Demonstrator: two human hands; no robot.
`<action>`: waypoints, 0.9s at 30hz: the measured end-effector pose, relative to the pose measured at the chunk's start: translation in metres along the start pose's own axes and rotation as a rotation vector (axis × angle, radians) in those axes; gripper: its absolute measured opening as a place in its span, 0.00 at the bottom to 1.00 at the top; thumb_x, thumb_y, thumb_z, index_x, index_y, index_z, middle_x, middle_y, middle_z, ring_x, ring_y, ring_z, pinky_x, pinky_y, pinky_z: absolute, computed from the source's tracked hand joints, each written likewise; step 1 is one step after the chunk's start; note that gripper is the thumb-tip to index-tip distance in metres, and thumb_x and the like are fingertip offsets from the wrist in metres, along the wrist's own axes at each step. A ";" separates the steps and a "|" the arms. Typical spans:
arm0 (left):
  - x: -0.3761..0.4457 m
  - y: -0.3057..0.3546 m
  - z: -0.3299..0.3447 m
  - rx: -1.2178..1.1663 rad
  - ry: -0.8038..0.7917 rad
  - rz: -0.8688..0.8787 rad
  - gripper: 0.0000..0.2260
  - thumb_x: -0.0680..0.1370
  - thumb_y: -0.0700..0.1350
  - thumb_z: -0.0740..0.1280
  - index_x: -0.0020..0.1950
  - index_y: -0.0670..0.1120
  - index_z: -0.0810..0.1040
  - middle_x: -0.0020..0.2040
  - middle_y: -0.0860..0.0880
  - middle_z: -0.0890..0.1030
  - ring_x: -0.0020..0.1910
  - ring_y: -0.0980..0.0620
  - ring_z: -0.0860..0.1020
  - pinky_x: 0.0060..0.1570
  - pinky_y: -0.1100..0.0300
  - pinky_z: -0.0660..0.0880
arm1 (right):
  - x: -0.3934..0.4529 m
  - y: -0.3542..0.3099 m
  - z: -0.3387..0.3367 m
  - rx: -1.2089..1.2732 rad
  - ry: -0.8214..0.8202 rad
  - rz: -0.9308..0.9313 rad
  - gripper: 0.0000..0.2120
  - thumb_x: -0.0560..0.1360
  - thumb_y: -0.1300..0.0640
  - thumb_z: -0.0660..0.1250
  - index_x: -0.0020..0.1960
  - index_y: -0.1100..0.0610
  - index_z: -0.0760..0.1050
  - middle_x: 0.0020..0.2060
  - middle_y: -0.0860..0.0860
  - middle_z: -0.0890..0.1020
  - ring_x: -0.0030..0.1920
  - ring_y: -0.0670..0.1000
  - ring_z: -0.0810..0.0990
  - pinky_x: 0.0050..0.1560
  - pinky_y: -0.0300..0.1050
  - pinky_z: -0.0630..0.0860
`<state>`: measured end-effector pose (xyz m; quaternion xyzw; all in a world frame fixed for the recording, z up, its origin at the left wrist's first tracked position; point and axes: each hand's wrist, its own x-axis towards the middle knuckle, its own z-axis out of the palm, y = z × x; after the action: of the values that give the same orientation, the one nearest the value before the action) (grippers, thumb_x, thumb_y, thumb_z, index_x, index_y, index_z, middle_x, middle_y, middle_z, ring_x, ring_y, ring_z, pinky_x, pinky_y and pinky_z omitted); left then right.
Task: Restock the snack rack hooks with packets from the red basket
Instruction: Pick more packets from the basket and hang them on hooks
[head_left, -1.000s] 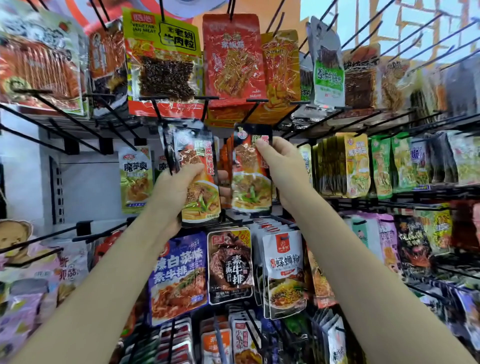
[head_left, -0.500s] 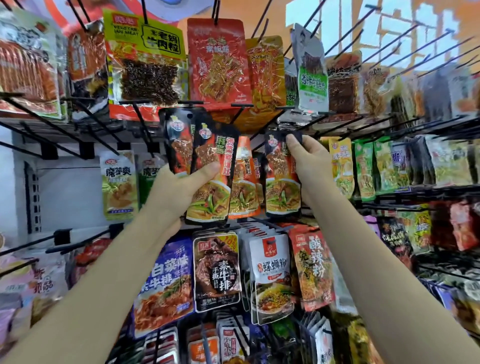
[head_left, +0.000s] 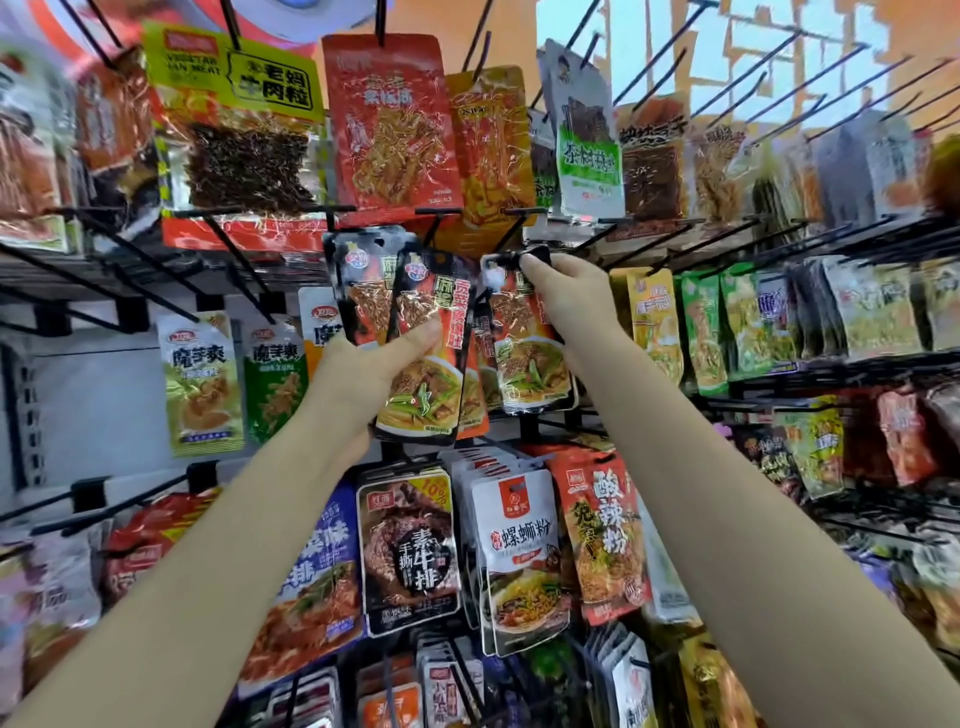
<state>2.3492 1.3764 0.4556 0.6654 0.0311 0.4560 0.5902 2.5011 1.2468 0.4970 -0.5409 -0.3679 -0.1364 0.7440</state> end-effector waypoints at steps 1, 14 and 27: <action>-0.001 -0.001 0.001 0.001 -0.005 -0.001 0.32 0.62 0.57 0.84 0.57 0.40 0.81 0.51 0.43 0.86 0.53 0.41 0.84 0.58 0.41 0.79 | 0.002 0.002 0.000 -0.017 0.009 0.003 0.17 0.80 0.55 0.67 0.50 0.71 0.75 0.59 0.66 0.76 0.50 0.68 0.79 0.40 0.52 0.72; -0.010 -0.003 0.025 0.008 -0.075 -0.009 0.21 0.68 0.51 0.81 0.52 0.48 0.75 0.50 0.47 0.86 0.54 0.43 0.84 0.56 0.46 0.80 | -0.047 0.004 0.009 -0.018 -0.254 -0.098 0.12 0.81 0.51 0.67 0.46 0.60 0.79 0.40 0.54 0.84 0.40 0.47 0.82 0.42 0.44 0.80; -0.006 -0.005 0.005 0.078 -0.038 0.023 0.05 0.77 0.47 0.74 0.49 0.48 0.82 0.47 0.46 0.87 0.52 0.40 0.84 0.57 0.44 0.80 | -0.017 -0.005 -0.004 -0.065 -0.059 0.000 0.18 0.82 0.49 0.63 0.48 0.65 0.74 0.36 0.60 0.69 0.39 0.54 0.68 0.44 0.50 0.66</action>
<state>2.3515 1.3707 0.4488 0.6966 0.0301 0.4483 0.5593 2.4873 1.2381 0.4881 -0.5685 -0.3851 -0.1320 0.7149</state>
